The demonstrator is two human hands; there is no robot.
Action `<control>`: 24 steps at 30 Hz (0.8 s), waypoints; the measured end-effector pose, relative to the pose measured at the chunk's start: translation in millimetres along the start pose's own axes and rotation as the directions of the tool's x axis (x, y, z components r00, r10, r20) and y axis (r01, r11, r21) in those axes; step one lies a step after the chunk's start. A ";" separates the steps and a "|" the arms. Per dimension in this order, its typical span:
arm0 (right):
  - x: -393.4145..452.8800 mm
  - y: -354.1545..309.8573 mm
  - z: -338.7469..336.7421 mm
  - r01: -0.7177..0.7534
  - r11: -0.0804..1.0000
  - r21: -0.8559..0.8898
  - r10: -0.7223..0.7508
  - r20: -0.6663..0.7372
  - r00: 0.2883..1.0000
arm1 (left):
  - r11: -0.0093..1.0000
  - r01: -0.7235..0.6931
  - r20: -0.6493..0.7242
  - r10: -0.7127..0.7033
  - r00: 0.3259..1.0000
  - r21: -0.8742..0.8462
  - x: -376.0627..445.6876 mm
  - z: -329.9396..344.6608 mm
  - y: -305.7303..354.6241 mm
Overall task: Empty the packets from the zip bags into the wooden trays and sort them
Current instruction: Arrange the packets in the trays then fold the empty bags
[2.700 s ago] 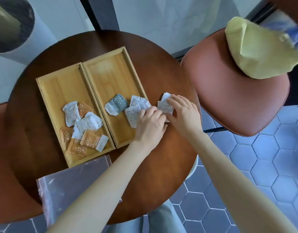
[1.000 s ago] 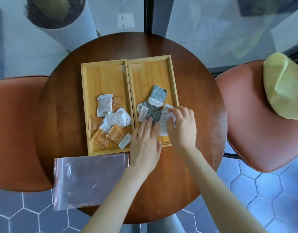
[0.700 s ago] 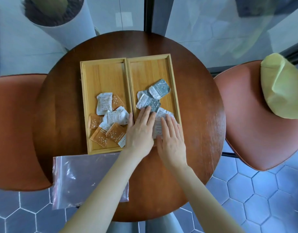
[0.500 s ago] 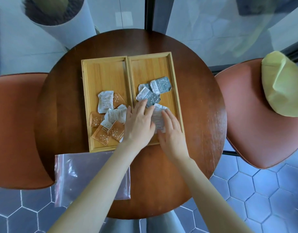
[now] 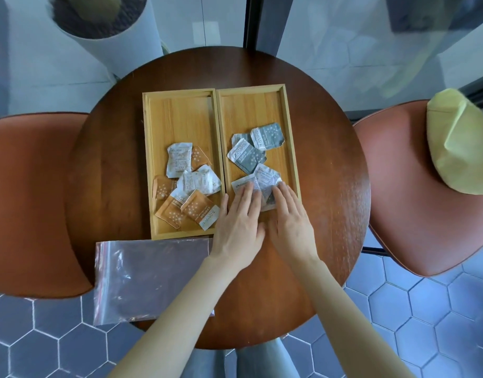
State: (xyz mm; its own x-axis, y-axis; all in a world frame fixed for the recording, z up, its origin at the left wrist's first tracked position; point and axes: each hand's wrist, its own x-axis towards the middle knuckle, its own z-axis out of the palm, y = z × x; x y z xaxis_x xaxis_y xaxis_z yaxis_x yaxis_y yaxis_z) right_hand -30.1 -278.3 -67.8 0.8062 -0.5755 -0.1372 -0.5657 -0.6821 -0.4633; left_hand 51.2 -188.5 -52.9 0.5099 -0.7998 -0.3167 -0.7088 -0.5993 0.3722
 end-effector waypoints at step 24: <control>-10.0 -16.9 4.8 0.035 0.973 -0.227 -0.014 0.094 0.995 | 0.941 0.337 -0.044 -0.336 0.941 0.016 -43.2 -2.7 -67.7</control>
State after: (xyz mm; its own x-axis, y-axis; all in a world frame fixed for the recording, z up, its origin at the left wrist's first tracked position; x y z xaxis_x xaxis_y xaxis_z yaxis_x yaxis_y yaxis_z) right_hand -27.7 -258.9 -62.8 0.8268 -0.5209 -0.2123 -0.5615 -0.7865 -0.2571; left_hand 78.4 -113.6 -62.0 0.7390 -0.5529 -0.3849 -0.5033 -0.8329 0.2300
